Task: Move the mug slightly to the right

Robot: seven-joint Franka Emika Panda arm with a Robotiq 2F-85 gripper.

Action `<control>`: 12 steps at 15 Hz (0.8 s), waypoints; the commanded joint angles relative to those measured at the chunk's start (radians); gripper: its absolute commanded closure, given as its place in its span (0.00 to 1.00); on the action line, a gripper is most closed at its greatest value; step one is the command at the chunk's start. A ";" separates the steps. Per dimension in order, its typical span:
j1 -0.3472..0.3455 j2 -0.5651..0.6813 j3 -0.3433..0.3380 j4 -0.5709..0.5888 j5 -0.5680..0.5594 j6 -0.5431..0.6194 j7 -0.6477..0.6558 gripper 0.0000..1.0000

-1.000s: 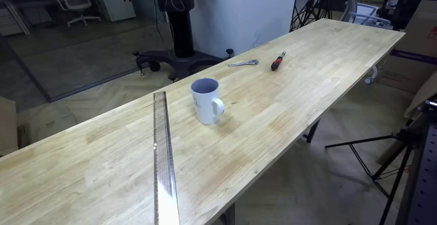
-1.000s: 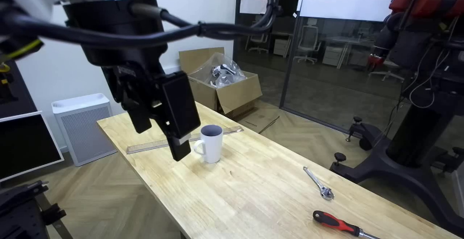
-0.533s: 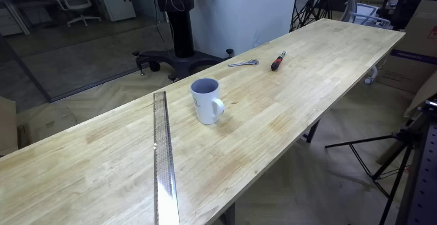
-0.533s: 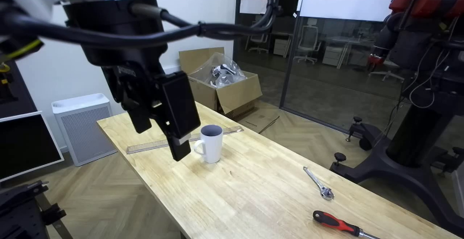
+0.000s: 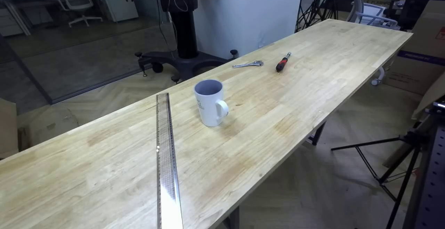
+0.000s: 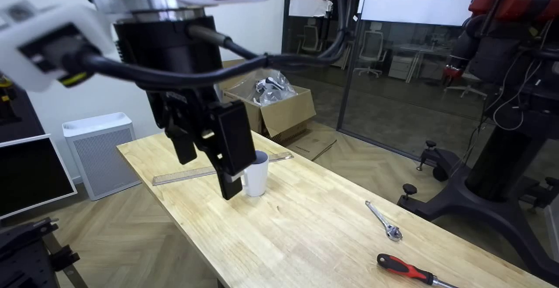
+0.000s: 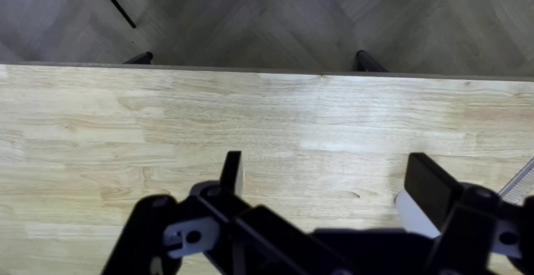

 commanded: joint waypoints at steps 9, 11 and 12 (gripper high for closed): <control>0.083 0.631 0.102 0.338 0.138 0.122 0.140 0.00; 0.109 0.711 0.124 0.395 0.200 0.132 0.121 0.00; 0.118 0.743 0.136 0.418 0.220 0.139 0.115 0.00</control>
